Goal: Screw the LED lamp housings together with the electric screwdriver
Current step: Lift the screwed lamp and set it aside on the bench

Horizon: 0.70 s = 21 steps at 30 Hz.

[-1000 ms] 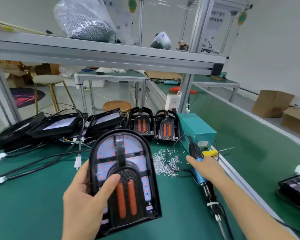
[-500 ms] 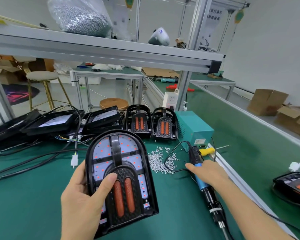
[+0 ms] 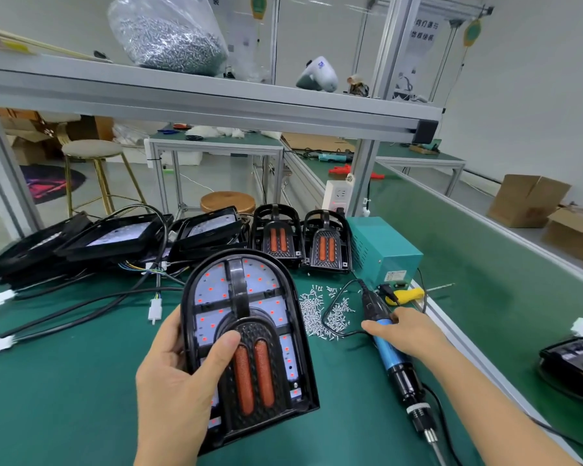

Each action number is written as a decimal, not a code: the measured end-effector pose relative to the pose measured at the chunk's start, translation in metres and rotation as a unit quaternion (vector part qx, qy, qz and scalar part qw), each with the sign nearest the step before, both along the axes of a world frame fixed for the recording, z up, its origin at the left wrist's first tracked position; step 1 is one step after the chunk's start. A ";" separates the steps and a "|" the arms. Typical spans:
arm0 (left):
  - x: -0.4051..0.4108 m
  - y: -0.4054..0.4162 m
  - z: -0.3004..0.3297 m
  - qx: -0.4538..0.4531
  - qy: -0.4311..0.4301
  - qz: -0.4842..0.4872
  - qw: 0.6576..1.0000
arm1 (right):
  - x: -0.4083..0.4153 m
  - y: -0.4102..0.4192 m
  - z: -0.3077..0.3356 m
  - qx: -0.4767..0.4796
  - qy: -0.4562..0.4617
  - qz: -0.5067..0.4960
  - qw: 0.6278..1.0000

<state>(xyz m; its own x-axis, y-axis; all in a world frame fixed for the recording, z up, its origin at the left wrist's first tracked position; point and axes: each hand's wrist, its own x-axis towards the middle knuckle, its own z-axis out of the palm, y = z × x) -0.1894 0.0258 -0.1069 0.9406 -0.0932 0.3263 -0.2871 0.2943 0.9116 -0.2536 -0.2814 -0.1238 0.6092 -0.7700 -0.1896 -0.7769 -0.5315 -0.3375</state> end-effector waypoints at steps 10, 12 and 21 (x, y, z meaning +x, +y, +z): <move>-0.001 -0.010 0.002 -0.001 0.007 -0.017 1.000 | -0.005 0.072 0.048 0.172 -0.295 0.145 0.929; -0.001 -0.015 0.006 -0.015 0.012 -0.033 0.999 | -0.003 0.107 0.057 0.359 -0.287 0.274 0.844; 0.013 -0.016 0.008 -0.018 0.084 -0.065 0.994 | 0.012 0.133 0.051 0.473 -0.324 0.239 0.784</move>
<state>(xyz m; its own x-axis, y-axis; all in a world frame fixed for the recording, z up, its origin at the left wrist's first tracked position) -0.1759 0.0096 -0.0992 0.9628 -0.2089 0.1716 -0.0897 0.3517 0.9318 -0.2416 -0.1483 -0.0726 0.9895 -0.1265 -0.0699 -0.0682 0.0179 -0.9975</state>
